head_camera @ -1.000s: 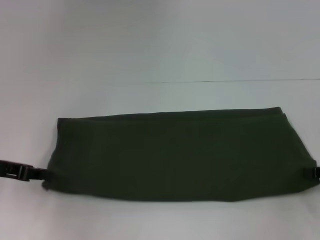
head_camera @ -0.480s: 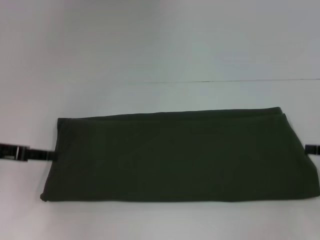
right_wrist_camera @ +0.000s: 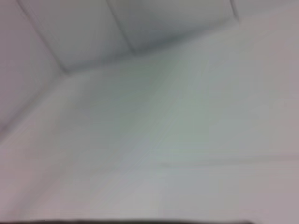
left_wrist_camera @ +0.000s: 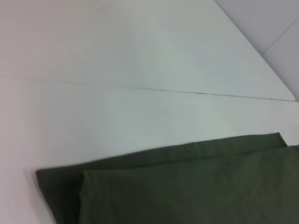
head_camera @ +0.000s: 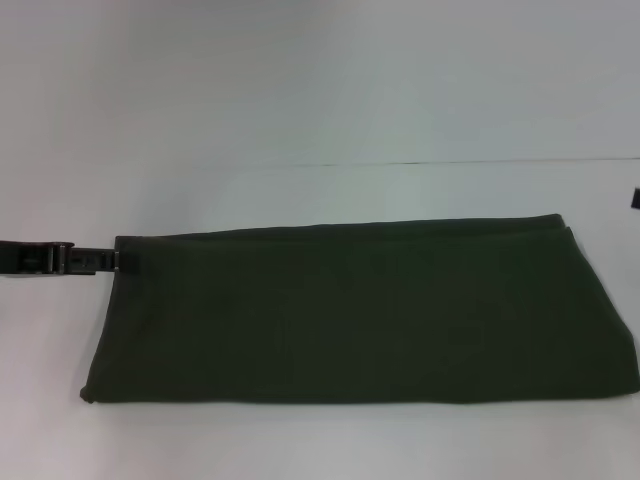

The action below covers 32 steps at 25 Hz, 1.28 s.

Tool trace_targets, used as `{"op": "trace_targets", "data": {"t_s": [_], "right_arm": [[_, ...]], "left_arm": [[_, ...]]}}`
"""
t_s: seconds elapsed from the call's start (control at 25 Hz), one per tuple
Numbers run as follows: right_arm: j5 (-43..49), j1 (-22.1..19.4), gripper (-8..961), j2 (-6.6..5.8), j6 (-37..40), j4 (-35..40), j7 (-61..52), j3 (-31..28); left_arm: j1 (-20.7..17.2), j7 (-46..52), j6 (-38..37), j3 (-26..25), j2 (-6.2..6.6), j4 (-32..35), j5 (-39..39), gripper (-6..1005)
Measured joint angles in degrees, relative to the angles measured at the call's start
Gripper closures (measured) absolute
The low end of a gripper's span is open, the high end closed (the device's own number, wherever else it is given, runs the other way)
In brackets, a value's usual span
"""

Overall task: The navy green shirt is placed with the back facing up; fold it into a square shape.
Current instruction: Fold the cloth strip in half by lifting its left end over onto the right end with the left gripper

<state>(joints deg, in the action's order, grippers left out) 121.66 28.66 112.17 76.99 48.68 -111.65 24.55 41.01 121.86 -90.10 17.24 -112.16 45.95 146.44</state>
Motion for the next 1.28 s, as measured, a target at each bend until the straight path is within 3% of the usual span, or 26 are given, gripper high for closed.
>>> {"op": "trace_targets", "data": {"t_s": [0.12, 0.32, 0.6, 0.8, 1.28], "right_arm": [[-6.1, -1.2, 42, -0.26, 4.0, -1.6, 6.5, 0.0], [-10.6, -2.2, 22, -1.44, 9.4, -5.3, 14.1, -0.1], [-10.4, -2.6, 22, -2.72, 10.5, -8.7, 18.7, 0.2], [-10.4, -2.9, 22, -3.64, 11.8, -9.2, 20.5, 0.4], [-10.1, -3.1, 22, -3.84, 14.2, -9.9, 23.0, 0.7]], "left_arm": [[-0.1, 2.8, -0.9, 0.6, 0.01, 0.2, 0.5, 107], [-0.8, 8.5, -2.8, 0.5, 0.06, 1.6, 4.4, 109], [-2.0, 18.2, -3.5, 0.1, -0.19, 1.5, 6.8, 111], [-2.7, 23.0, -4.5, -3.6, -0.13, -0.2, 7.1, 112], [-5.4, 25.1, -2.1, -5.6, -1.09, -3.4, 7.6, 115]]}}
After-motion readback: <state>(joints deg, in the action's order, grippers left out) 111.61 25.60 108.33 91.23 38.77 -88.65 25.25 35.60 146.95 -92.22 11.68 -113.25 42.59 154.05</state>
